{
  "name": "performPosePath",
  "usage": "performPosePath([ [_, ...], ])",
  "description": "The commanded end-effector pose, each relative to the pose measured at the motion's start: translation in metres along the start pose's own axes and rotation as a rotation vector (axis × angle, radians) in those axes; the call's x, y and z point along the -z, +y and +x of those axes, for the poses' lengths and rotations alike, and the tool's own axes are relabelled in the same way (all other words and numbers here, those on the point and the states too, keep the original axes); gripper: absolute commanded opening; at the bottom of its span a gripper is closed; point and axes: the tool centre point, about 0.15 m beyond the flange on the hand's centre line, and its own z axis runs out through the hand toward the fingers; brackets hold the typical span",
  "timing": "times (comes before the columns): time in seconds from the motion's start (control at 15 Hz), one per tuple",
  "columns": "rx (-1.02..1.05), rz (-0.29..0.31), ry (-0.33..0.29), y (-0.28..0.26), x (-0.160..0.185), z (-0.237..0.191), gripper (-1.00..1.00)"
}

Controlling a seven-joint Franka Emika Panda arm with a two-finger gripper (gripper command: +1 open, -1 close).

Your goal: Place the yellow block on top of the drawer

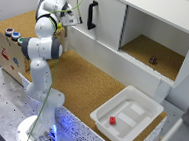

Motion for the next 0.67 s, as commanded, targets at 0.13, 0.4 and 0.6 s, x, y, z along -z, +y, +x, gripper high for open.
performPosePath([
  [0.13, 0.266, 0.032, -0.333, -0.012, -0.028, 0.053, -1.00],
  [0.4, 0.345, 0.028, -0.353, -0.024, -0.038, 0.051, -1.00],
  [0.6, 0.340, 0.058, -0.339, -0.025, -0.035, 0.050, -1.00],
])
